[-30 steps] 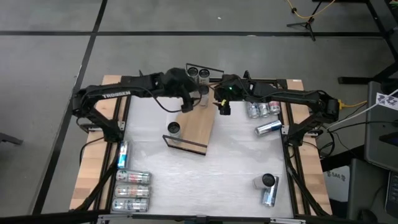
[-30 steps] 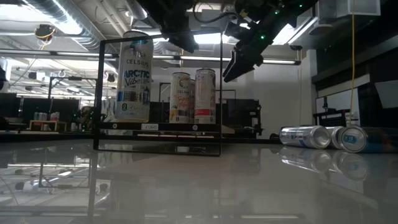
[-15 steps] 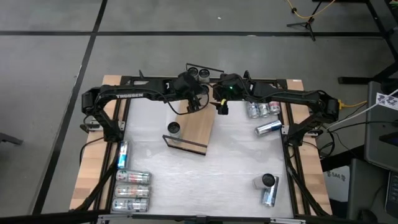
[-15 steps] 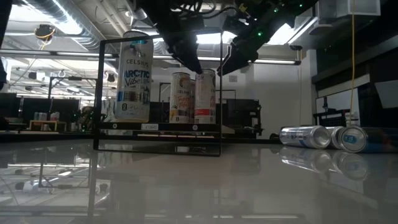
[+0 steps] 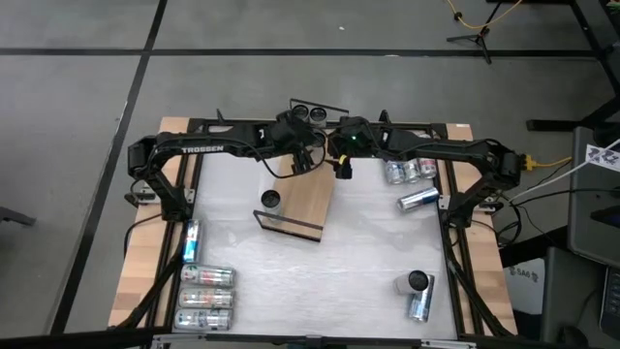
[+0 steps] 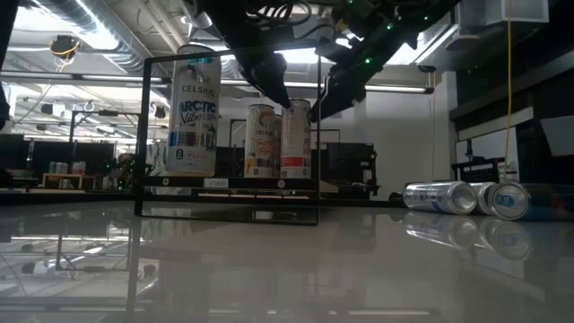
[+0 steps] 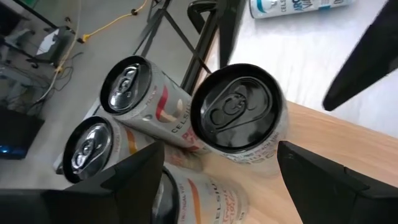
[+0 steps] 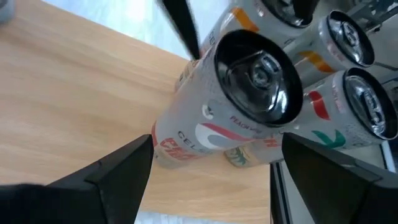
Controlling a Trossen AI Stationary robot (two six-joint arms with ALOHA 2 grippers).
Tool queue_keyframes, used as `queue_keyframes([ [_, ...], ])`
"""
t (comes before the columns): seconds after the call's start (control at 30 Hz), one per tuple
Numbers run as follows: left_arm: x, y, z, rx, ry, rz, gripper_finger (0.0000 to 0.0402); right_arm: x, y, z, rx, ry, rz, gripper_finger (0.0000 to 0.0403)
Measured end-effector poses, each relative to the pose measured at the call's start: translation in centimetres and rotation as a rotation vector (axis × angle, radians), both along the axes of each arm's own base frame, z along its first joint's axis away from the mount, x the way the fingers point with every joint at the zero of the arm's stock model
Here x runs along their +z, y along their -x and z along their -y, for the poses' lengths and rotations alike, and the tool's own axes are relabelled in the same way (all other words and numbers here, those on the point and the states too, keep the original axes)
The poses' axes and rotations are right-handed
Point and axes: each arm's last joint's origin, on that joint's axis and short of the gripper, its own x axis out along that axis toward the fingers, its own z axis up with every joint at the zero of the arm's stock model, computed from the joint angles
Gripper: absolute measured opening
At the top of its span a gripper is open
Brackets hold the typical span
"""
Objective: Place canned beverage on shelf
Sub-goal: Adjust the pink soda cans
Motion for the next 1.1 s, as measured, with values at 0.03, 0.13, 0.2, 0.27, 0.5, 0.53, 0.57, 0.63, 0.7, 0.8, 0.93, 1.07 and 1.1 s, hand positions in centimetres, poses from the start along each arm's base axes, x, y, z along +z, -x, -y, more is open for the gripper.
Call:
queue_keyframes([
  [0.03, 0.0, 0.01, -0.03, 0.003, -0.002, -0.001, 0.0306, -0.03, -0.01, 0.0, 0.0, -0.001, -0.001, 0.0353],
  [0.13, 0.02, 0.05, -0.08, 0.02, -0.017, -0.006, 0.0306, -0.04, -0.03, -0.06, 0.018, -0.015, 0.003, 0.0353],
  [0.2, 0.0, 0.11, -0.11, 0.033, -0.029, -0.015, 0.0306, -0.04, -0.05, -0.12, 0.04, -0.033, 0.009, 0.0353],
  [0.27, 0.01, 0.13, -0.13, 0.038, -0.034, -0.017, 0.0306, -0.04, -0.05, -0.12, 0.047, -0.038, 0.011, 0.0353],
  [0.5, 0.08, 0.26, -0.32, 0.092, -0.083, -0.031, 0.0306, -0.04, -0.05, -0.12, 0.04, -0.033, 0.009, 0.0353],
  [0.53, 0.09, 0.29, -0.35, 0.103, -0.093, -0.034, 0.0306, -0.04, -0.05, -0.13, 0.041, -0.033, 0.009, 0.0353],
  [0.57, 0.11, 0.32, -0.39, 0.114, -0.103, -0.037, 0.0306, -0.04, -0.06, -0.13, 0.041, -0.033, 0.009, 0.0353],
  [0.63, 0.14, 0.35, -0.44, 0.133, -0.121, -0.041, 0.0306, -0.04, -0.07, -0.16, 0.046, -0.036, 0.01, 0.0353],
  [0.7, 0.17, 0.36, -0.48, 0.138, -0.125, -0.04, 0.0306, -0.03, -0.08, -0.19, 0.048, -0.037, 0.011, 0.0353],
  [0.8, 0.17, 0.34, -0.45, 0.135, -0.122, -0.038, 0.0306, -0.04, -0.08, -0.19, 0.048, -0.036, 0.011, 0.0353],
  [0.93, 0.15, 0.37, -0.44, 0.134, -0.12, -0.042, 0.0306, -0.03, -0.08, -0.18, 0.048, -0.036, 0.011, 0.0353],
  [1.07, 0.13, 0.42, -0.43, 0.135, -0.121, -0.047, 0.0306, -0.02, -0.09, -0.18, 0.048, -0.035, 0.012, 0.0353],
  [1.1, 0.12, 0.42, -0.43, 0.135, -0.121, -0.048, 0.0306, -0.02, -0.09, -0.18, 0.047, -0.035, 0.012, 0.0353],
])
